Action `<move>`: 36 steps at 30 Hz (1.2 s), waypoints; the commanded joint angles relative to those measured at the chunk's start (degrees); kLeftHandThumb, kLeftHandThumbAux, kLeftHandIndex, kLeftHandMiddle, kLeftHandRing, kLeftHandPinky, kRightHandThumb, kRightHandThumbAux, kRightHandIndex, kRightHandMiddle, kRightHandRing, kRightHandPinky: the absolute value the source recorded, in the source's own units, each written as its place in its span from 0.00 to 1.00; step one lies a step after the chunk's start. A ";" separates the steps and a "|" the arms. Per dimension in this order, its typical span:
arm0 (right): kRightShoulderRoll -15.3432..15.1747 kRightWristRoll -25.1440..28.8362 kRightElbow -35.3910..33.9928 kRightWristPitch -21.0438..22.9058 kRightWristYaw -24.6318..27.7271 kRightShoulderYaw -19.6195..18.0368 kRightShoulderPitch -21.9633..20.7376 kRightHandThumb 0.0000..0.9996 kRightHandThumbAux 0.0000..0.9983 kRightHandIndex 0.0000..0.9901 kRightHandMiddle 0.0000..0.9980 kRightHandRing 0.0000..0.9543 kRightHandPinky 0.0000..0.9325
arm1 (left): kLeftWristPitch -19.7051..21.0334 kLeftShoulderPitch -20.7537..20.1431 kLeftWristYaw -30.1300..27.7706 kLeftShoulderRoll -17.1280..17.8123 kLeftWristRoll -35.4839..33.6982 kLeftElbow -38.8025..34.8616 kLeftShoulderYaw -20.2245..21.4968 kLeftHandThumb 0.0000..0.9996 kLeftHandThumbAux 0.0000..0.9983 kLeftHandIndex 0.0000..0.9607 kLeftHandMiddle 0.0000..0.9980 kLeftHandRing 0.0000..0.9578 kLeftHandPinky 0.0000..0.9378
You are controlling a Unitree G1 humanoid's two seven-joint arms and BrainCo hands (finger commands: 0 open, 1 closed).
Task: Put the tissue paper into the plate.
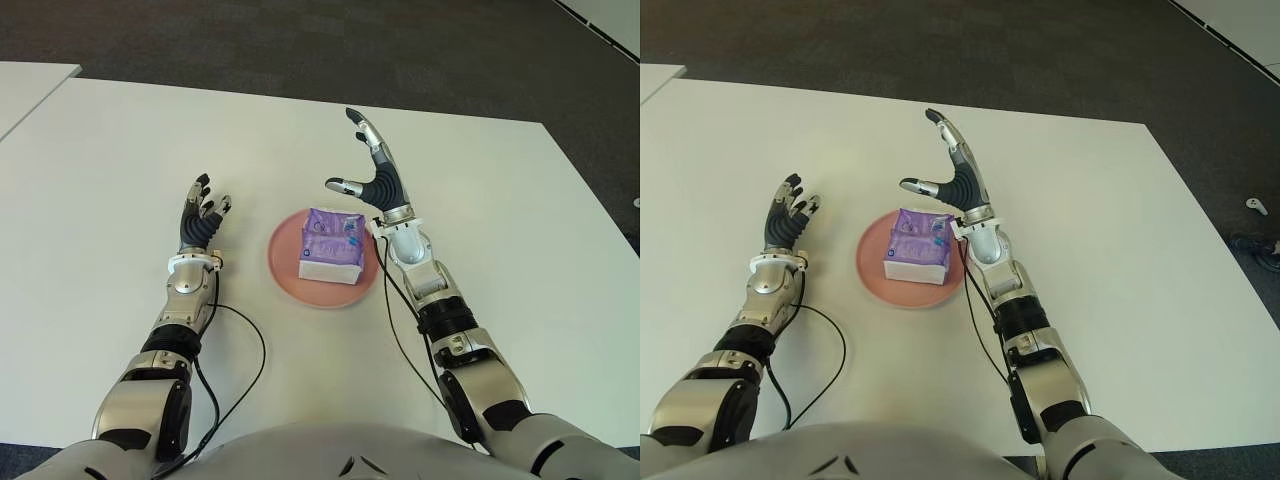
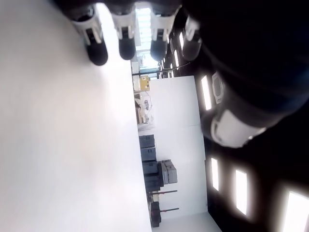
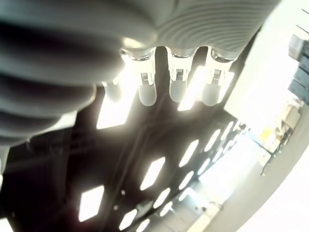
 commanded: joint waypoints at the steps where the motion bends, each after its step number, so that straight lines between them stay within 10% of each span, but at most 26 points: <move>1: 0.36 2.56 9.43 -1.69 -4.67 -4.52 -2.24 0.05 0.48 0.00 0.00 0.00 0.00 | 0.40 1.88 -1.05 -0.55 -0.41 1.48 -0.13 0.23 0.61 0.05 0.04 0.04 0.09; 14: 5.16 6.07 20.97 -2.95 -13.77 -10.45 -0.99 0.06 0.57 0.00 0.00 0.00 0.00 | 0.55 1.76 -1.33 0.07 -0.01 1.93 -0.44 0.22 0.58 0.05 0.03 0.03 0.06; 36: 2.65 11.38 37.01 -3.09 -15.48 -16.75 -3.81 0.07 0.57 0.00 0.00 0.00 0.00 | 0.87 3.57 -0.43 1.11 1.73 -0.66 -0.73 0.19 0.60 0.05 0.04 0.03 0.07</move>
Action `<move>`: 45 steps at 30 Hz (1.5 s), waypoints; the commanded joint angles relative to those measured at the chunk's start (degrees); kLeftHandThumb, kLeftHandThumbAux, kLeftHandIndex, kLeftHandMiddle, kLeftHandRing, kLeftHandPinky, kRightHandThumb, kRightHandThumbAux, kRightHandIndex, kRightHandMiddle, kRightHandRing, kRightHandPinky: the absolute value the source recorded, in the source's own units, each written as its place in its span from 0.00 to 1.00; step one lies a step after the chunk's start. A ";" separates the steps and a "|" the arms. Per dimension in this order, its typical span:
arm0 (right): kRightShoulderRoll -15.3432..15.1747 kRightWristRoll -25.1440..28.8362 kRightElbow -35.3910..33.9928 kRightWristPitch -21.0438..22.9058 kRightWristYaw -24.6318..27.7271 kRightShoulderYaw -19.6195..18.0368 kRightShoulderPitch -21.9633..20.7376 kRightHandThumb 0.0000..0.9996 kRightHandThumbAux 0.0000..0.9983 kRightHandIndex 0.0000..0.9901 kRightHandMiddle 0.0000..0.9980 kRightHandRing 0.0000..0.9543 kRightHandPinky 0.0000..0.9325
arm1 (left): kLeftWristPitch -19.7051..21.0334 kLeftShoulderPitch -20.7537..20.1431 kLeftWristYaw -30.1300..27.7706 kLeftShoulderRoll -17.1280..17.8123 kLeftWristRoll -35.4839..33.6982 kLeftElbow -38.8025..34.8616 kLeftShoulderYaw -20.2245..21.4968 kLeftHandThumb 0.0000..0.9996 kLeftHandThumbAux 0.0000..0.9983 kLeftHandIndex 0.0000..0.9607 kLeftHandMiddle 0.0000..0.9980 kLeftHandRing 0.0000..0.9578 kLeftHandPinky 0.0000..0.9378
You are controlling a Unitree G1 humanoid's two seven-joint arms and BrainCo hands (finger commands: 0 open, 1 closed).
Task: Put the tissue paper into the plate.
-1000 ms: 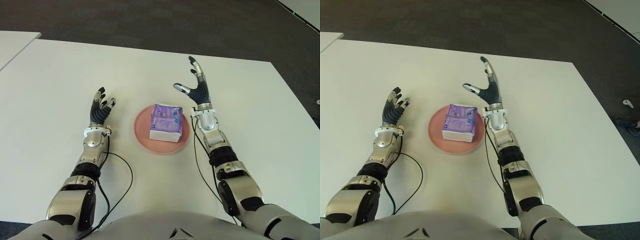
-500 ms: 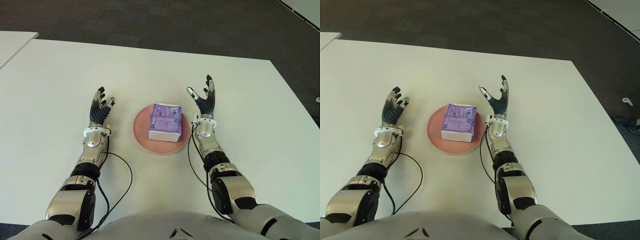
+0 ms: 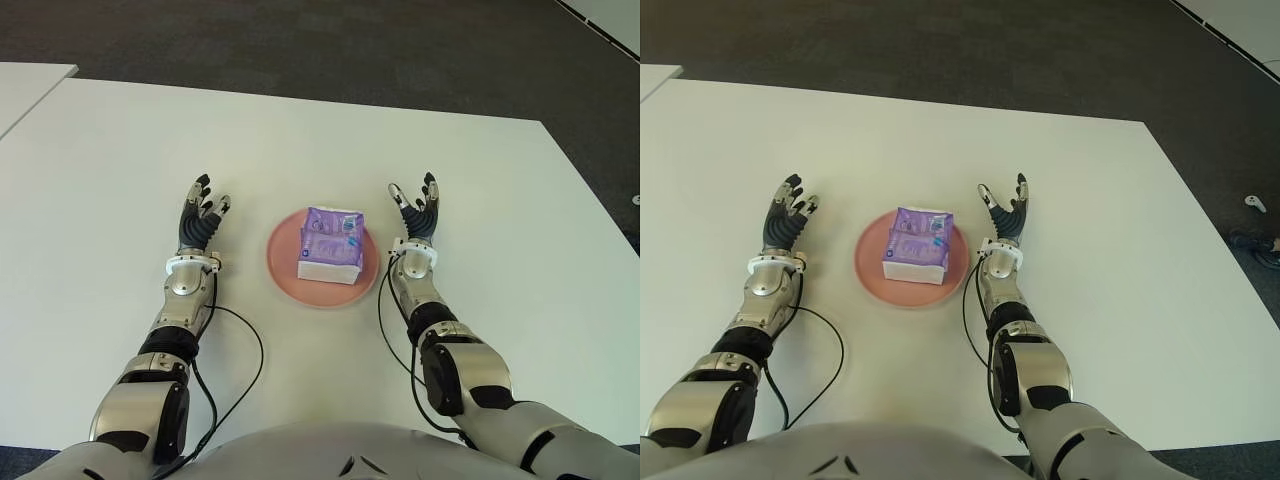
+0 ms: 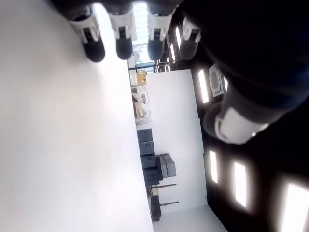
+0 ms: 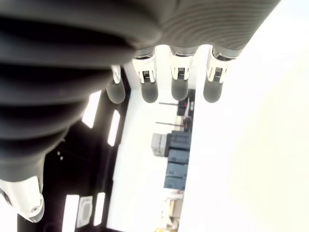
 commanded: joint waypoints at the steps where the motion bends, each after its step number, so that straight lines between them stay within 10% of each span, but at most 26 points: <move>1: -1.41 -0.11 1.96 0.43 -2.03 -0.36 0.58 0.07 0.57 0.00 0.00 0.00 0.00 | 2.15 2.61 0.49 0.41 0.79 0.18 -0.37 0.18 0.60 0.05 0.04 0.03 0.08; 18: -2.63 -0.63 1.76 2.07 -3.49 1.01 2.42 0.05 0.57 0.00 0.00 0.00 0.00 | 3.05 2.67 -0.44 0.45 -0.28 -0.53 0.11 0.20 0.62 0.06 0.04 0.05 0.09; 45: -6.32 0.95 -16.21 22.17 15.72 3.55 10.33 0.08 0.54 0.00 0.00 0.00 0.00 | 3.47 1.89 -0.34 0.35 -0.27 -0.17 -0.01 0.20 0.62 0.07 0.04 0.04 0.08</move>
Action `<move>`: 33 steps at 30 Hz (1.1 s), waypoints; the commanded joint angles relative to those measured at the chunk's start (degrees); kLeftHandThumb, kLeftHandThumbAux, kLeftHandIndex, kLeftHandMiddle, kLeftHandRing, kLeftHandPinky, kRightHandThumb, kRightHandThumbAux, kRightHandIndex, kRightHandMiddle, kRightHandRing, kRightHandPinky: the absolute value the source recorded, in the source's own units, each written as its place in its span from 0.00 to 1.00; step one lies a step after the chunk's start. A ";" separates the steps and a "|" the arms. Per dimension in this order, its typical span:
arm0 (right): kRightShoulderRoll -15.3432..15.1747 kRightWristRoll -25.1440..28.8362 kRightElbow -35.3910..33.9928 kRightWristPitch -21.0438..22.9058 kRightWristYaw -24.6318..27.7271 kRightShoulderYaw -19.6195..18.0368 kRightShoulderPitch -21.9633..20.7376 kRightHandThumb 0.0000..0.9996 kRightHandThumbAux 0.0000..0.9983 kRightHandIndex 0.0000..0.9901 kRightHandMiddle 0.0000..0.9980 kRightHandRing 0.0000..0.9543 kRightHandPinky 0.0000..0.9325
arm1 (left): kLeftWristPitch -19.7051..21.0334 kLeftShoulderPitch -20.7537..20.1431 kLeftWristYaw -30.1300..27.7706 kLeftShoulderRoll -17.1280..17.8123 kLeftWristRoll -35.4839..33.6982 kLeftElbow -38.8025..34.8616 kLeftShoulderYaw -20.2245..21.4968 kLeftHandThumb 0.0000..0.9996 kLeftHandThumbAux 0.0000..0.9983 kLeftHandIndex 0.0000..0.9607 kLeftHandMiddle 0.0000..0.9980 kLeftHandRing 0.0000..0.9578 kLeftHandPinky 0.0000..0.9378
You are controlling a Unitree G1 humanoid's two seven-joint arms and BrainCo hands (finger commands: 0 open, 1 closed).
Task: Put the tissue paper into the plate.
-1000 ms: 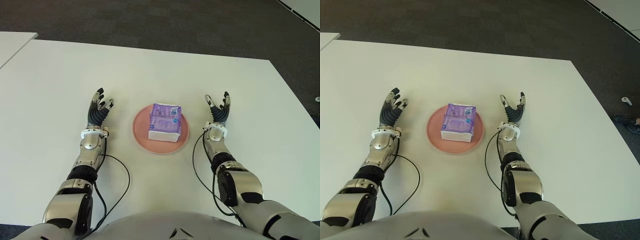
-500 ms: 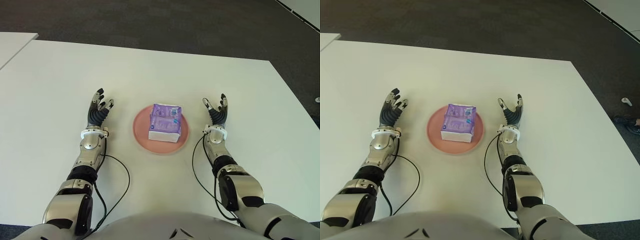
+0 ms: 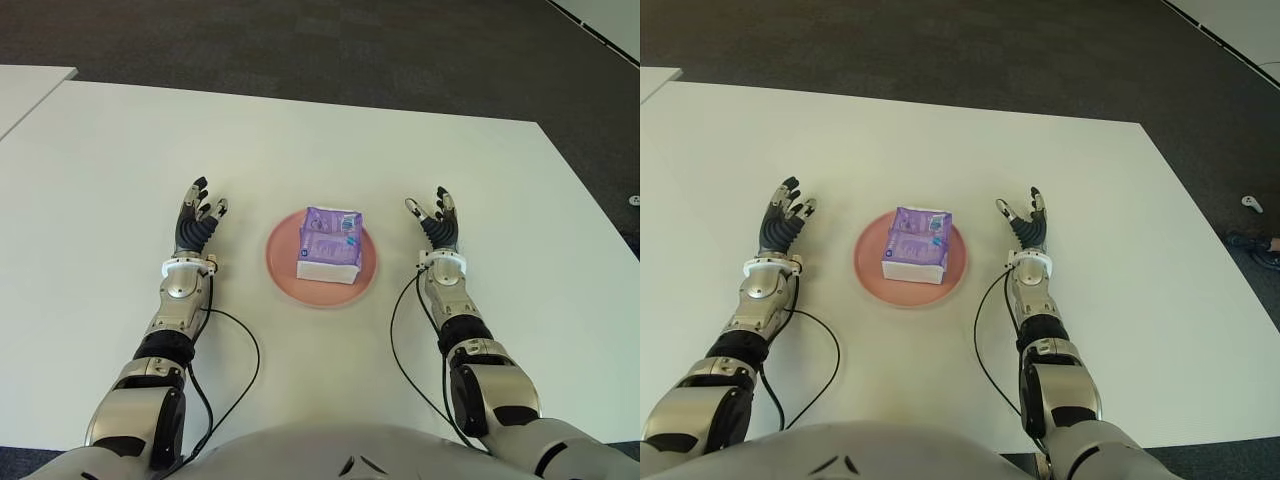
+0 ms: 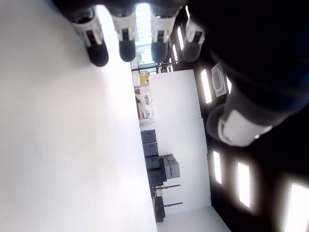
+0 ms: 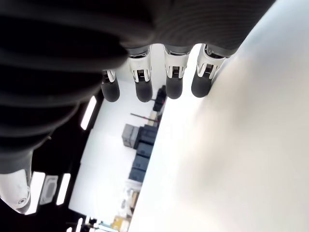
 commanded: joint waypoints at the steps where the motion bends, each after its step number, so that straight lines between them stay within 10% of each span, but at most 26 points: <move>1: 0.68 0.92 -1.02 4.17 3.87 0.74 2.83 0.08 0.54 0.00 0.00 0.00 0.00 | 1.21 0.87 -0.43 -0.15 -0.02 1.26 -0.23 0.20 0.62 0.07 0.04 0.04 0.08; 33: 5.40 8.93 2.72 -7.54 13.48 -2.15 1.55 0.10 0.59 0.00 0.00 0.00 0.00 | 1.59 -0.65 -0.35 -0.57 -0.01 2.13 -0.39 0.19 0.60 0.06 0.04 0.04 0.07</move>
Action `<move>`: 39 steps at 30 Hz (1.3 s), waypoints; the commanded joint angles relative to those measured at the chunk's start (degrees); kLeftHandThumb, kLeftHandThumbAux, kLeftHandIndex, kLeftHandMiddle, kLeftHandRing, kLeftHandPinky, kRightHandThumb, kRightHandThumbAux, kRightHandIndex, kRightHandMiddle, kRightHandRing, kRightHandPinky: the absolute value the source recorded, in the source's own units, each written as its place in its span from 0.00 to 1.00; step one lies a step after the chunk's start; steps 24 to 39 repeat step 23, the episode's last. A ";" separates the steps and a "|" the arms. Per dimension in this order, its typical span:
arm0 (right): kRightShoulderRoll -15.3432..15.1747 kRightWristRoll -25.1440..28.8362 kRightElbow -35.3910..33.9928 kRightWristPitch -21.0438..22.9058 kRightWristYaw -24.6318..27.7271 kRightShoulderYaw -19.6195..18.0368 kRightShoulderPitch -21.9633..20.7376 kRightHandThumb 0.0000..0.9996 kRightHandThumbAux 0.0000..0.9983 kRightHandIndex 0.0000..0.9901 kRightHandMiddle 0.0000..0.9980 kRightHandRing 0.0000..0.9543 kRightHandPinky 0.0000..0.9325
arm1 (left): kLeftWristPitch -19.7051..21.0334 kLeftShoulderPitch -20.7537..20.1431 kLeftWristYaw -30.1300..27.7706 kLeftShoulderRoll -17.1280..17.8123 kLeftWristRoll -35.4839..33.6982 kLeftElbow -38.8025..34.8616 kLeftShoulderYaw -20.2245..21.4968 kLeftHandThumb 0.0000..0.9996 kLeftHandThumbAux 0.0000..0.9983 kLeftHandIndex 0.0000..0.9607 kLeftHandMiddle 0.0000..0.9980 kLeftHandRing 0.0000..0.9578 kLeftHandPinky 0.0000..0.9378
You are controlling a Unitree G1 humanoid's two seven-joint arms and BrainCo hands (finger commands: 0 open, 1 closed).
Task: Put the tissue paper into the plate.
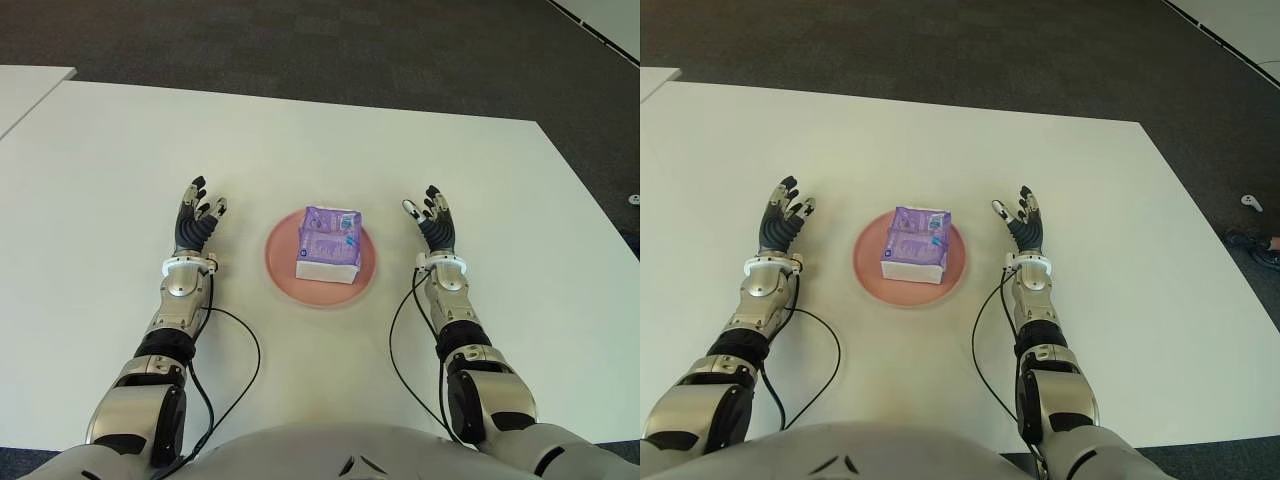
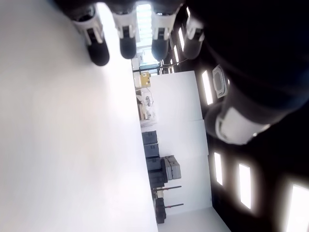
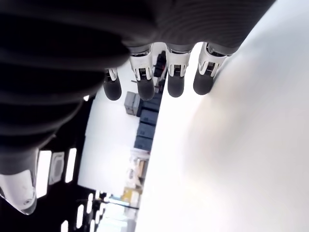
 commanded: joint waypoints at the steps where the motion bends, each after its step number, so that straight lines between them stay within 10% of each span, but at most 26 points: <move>1: 2.53 1.48 2.24 -0.01 2.88 0.22 0.24 0.10 0.60 0.00 0.00 0.00 0.00 | 1.29 0.03 -0.06 -0.56 0.19 1.52 -0.46 0.19 0.60 0.06 0.04 0.04 0.07; 39: 3.90 3.96 10.72 -4.11 7.21 -2.02 -3.47 0.09 0.65 0.00 0.00 0.00 0.00 | -0.60 0.02 3.72 -3.25 1.10 -3.96 -0.29 0.19 0.61 0.08 0.05 0.04 0.08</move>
